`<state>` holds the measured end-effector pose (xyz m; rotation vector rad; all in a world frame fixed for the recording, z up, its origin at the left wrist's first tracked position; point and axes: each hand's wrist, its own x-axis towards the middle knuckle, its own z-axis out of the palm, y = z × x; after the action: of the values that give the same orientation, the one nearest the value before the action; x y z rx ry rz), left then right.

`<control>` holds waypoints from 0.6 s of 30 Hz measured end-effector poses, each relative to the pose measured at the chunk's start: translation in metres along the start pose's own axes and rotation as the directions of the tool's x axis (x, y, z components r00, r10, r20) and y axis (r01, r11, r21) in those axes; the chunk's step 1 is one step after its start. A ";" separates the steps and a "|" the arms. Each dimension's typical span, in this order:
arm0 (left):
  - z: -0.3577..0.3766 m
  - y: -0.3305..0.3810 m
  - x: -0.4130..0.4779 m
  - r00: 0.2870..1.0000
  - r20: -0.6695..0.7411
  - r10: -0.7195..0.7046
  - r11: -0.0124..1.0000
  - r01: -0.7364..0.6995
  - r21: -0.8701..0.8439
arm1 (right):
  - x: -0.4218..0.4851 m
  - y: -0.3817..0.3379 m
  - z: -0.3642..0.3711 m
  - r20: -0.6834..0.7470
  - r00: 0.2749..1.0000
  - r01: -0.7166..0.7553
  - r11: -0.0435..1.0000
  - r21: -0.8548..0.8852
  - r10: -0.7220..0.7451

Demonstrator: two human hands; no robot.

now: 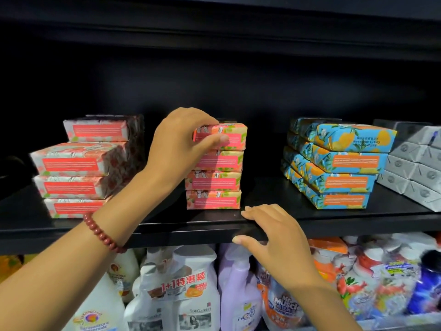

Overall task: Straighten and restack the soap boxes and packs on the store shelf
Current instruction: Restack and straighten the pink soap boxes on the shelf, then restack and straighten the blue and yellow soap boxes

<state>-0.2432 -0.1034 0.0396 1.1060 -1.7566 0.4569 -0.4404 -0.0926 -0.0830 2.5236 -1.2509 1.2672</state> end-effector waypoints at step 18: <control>0.056 0.052 -0.084 0.967 0.190 0.172 0.984 -0.160 -0.075 | 0.017 0.018 -0.093 -0.487 0.856 -0.102 0.980 0.172 0.175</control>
<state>-0.3076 -0.0767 -0.0506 0.9930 -2.0330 0.4050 -0.5075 -0.0807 -0.0150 1.9913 -1.2605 1.9441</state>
